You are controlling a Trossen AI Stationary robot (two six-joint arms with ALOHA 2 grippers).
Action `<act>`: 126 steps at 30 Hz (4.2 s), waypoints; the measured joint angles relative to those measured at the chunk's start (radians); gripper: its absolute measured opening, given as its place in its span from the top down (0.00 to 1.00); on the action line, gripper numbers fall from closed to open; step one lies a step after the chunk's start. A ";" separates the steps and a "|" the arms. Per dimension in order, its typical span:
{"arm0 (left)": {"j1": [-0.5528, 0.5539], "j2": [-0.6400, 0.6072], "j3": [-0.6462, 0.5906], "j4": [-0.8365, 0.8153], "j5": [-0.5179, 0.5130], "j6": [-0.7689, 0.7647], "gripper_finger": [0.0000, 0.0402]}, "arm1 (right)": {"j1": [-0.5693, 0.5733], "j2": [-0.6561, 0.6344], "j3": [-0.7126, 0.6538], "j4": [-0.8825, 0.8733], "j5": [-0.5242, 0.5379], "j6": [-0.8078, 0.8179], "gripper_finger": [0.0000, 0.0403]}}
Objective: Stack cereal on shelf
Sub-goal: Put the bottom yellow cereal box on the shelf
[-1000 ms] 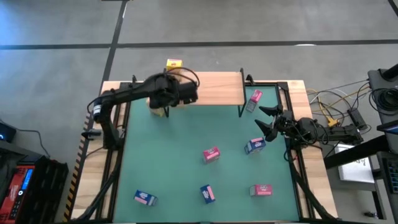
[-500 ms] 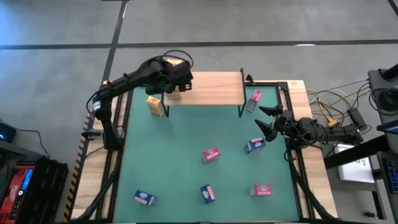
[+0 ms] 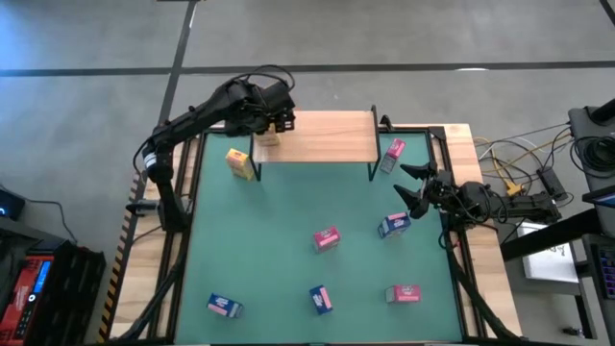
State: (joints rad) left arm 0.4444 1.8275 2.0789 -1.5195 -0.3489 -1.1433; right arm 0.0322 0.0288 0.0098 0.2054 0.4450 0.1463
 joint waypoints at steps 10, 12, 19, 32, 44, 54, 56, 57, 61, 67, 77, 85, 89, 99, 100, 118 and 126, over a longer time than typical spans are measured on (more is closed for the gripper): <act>0.020 0.002 -0.013 0.030 0.000 0.032 0.31 | 0.000 0.000 0.000 0.000 0.000 0.000 0.05; 0.021 0.004 -0.016 0.033 0.000 0.032 0.31 | 0.000 0.000 0.000 0.000 0.000 0.000 0.05; 0.022 0.004 -0.036 0.050 -0.003 0.033 0.31 | 0.000 0.000 0.000 0.000 0.000 0.000 0.05; 0.022 0.004 -0.039 0.060 -0.030 0.038 0.28 | 0.000 0.000 0.000 0.000 0.000 0.000 0.05; 0.022 0.004 -0.040 0.062 -0.040 0.040 0.17 | 0.000 0.000 0.000 0.000 0.000 0.000 0.05; 0.022 0.004 -0.040 0.071 -0.062 0.062 0.07 | 0.000 0.000 0.000 0.000 0.000 0.000 0.05; 0.022 0.004 -0.040 0.071 -0.062 0.062 0.03 | 0.000 0.000 0.000 0.000 0.000 0.000 0.05; 0.022 0.004 -0.040 0.071 -0.062 0.062 0.02 | 0.000 0.000 0.000 0.000 0.000 0.000 0.05; 0.018 0.004 -0.040 0.069 -0.059 0.062 0.02 | 0.000 0.000 0.000 0.000 0.000 0.000 0.05; 0.011 0.004 -0.040 0.047 0.012 0.056 0.01 | 0.000 0.000 0.000 0.000 0.000 0.000 0.05; -0.025 0.004 -0.040 0.025 0.035 0.006 0.01 | 0.000 0.000 0.000 0.000 0.000 0.000 0.05; -0.030 0.052 -0.048 0.052 0.021 0.001 0.01 | 0.000 0.000 0.000 0.000 0.000 0.000 0.05; -0.030 0.079 -0.049 0.064 0.018 0.001 0.01 | 0.000 0.000 0.000 0.000 0.000 0.000 0.05; -0.029 0.097 -0.049 0.107 -0.009 0.010 0.01 | 0.000 0.000 0.000 0.000 0.000 0.000 0.05; -0.029 0.097 -0.049 0.109 -0.010 0.014 0.01 | 0.000 0.000 0.000 0.000 0.000 0.000 0.05; -0.038 0.120 -0.063 0.133 -0.008 -0.016 0.01 | 0.000 0.000 0.000 0.000 0.000 0.000 0.05; -0.038 0.153 -0.070 0.144 -0.007 -0.018 0.01 | 0.000 0.000 0.000 0.000 0.000 0.000 0.05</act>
State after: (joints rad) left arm 0.4065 1.9807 2.0091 -1.3760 -0.3561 -1.1610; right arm 0.0319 0.0288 0.0098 0.2058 0.4450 0.1463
